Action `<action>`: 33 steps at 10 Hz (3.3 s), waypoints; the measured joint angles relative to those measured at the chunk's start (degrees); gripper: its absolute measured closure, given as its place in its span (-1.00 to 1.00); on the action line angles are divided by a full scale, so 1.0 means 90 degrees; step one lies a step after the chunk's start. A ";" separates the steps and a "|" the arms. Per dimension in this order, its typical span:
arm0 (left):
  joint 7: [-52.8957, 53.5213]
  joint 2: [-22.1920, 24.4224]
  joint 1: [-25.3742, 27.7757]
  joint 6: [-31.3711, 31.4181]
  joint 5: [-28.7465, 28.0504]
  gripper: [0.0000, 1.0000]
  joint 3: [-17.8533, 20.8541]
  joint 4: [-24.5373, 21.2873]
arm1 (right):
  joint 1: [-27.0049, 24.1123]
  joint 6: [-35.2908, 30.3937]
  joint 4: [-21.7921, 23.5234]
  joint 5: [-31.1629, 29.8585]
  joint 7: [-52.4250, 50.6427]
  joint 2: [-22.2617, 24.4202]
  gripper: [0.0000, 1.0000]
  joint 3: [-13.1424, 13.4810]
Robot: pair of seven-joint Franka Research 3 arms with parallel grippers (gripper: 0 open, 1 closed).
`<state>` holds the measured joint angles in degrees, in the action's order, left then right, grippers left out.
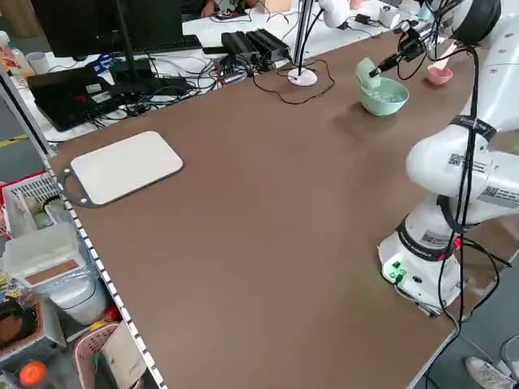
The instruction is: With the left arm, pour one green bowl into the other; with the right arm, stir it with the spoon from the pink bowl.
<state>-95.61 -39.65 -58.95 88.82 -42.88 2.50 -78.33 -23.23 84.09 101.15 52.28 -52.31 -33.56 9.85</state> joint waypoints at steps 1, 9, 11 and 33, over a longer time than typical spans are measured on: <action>-0.0058 0.0000 -0.0073 -0.0114 -0.0093 0.91 0.0021 0.0029 | 0.0011 -0.0079 -0.0077 -0.0017 0.0230 0.0083 0.89 -0.0005; -0.1015 -0.0270 -0.0694 -0.0493 -0.1082 0.91 0.0363 0.0095 | 0.0111 -0.0321 -0.0340 -0.0103 0.1173 0.0345 0.89 -0.0051; -0.1220 -0.0548 -0.0838 -0.0667 -0.1341 0.91 0.0408 0.0120 | 0.0135 -0.0326 -0.0342 -0.0106 0.1244 0.0371 0.89 -0.0055; -0.1415 -0.0024 -0.0060 0.0341 0.0463 0.91 0.0569 0.0651 | 0.1275 -0.0191 -0.0526 -0.0234 0.4034 0.1339 0.89 -0.0082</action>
<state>-108.34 -39.87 -59.50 91.89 -38.72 7.62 -72.48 -11.76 82.37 96.41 50.17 -16.00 -21.51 9.11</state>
